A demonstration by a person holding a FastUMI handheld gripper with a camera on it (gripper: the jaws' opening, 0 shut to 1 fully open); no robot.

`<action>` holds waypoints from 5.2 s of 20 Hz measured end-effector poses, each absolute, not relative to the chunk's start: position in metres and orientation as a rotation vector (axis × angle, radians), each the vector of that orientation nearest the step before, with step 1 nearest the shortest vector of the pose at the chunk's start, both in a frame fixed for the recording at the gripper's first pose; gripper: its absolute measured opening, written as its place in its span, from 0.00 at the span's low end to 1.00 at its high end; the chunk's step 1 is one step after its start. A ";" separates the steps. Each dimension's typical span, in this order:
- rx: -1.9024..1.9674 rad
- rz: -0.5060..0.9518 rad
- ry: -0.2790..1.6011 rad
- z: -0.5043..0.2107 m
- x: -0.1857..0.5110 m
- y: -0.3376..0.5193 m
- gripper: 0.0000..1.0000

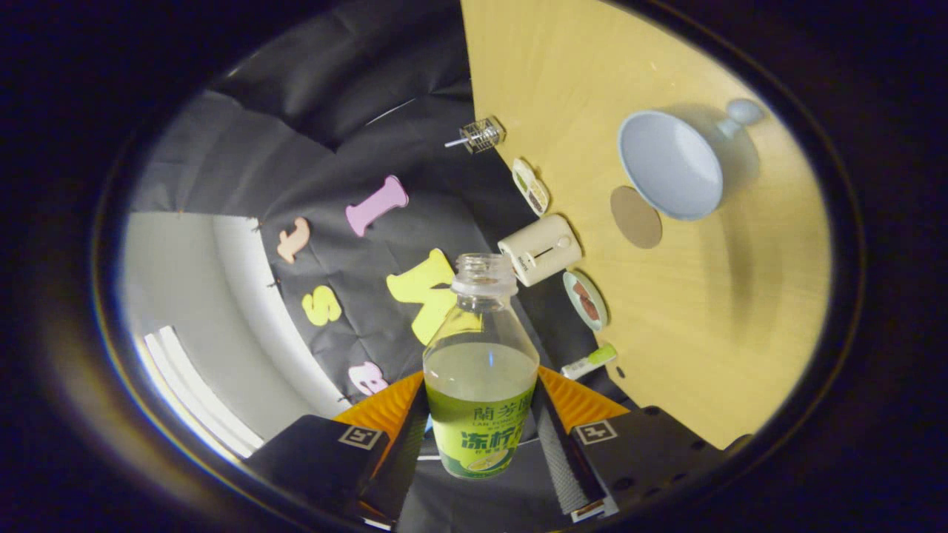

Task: Take the bottle from table, then pour the juice into the cup, finally place the bottle on the coaster

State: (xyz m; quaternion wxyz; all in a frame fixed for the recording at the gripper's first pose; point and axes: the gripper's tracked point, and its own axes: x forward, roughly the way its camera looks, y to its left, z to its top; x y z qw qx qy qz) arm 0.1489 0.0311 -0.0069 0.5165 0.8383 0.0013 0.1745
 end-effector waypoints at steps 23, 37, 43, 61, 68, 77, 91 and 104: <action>0.707 0.045 0.208 -0.006 0.092 -0.017 0.80; 0.286 -0.156 0.122 0.057 0.054 -0.028 0.81; 0.231 -0.177 0.107 0.061 0.064 -0.027 0.81; 0.096 -0.215 0.127 0.003 0.179 -0.025 0.82; 0.051 -0.190 0.139 -0.038 0.251 -0.025 0.82; 0.001 -0.154 0.174 -0.072 0.297 -0.025 0.82; 0.080 -0.147 0.150 -0.090 0.308 -0.025 0.94; 0.046 -0.111 0.129 -0.059 0.280 -0.031 1.00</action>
